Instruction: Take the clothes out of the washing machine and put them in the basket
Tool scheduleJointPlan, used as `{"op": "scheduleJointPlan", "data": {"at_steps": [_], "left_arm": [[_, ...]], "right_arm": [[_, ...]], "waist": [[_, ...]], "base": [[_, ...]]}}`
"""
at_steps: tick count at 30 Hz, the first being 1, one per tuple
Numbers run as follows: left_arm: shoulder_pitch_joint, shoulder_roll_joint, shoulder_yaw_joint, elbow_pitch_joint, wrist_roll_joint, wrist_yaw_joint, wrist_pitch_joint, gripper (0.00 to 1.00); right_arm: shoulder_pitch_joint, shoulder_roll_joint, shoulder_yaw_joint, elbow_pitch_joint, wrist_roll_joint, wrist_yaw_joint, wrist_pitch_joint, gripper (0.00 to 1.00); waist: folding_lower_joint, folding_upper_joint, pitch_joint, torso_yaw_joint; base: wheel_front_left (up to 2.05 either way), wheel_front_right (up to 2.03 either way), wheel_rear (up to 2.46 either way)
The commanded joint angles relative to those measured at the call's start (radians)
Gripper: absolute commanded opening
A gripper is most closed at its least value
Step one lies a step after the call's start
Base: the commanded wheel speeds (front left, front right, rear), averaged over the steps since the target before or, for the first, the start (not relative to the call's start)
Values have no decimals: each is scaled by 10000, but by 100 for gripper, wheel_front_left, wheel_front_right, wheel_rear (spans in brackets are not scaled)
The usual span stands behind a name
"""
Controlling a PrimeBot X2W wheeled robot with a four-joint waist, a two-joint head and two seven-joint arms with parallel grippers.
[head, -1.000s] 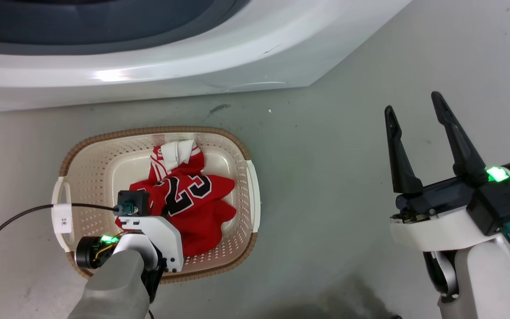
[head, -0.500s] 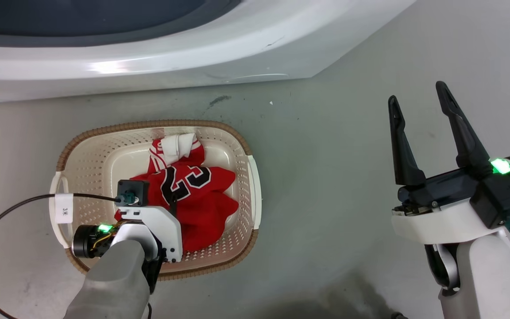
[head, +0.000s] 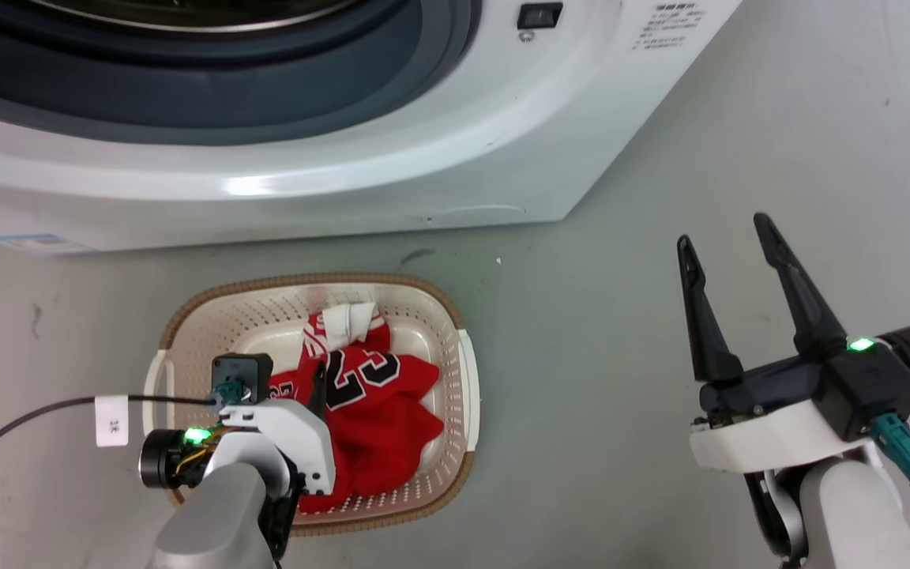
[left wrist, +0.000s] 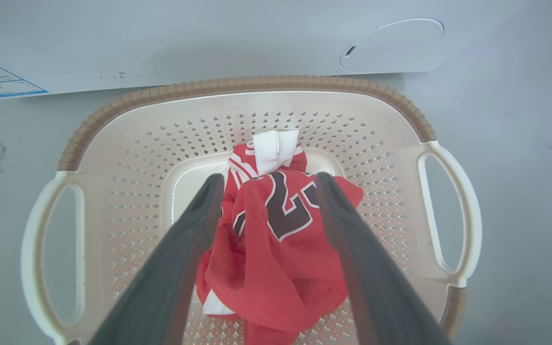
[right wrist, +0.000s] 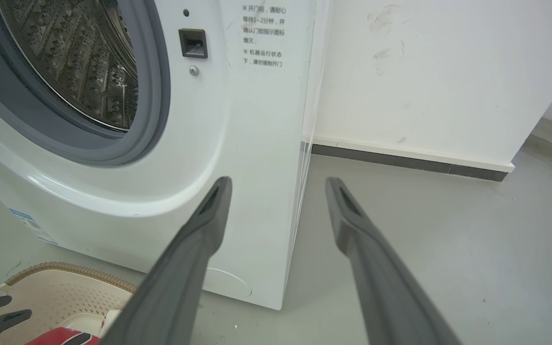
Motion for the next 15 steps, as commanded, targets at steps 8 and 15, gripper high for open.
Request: {"op": "scheduleJointPlan", "data": {"at_steps": [8,15], "left_arm": [[1534,59,1111,-1964,1146,402,-22,100],[2915,-176,2283,-4046,2278,693,-25,100]], "right_arm": [[737,16,28,283,62,-7,-19,100],[1270,16,-55,409,-28,-7,-19,100]], "waist": [[-1,0,-1568,189],[-1,0,-2494,328]], "base": [[0,0,0],[0,0,0]]}}
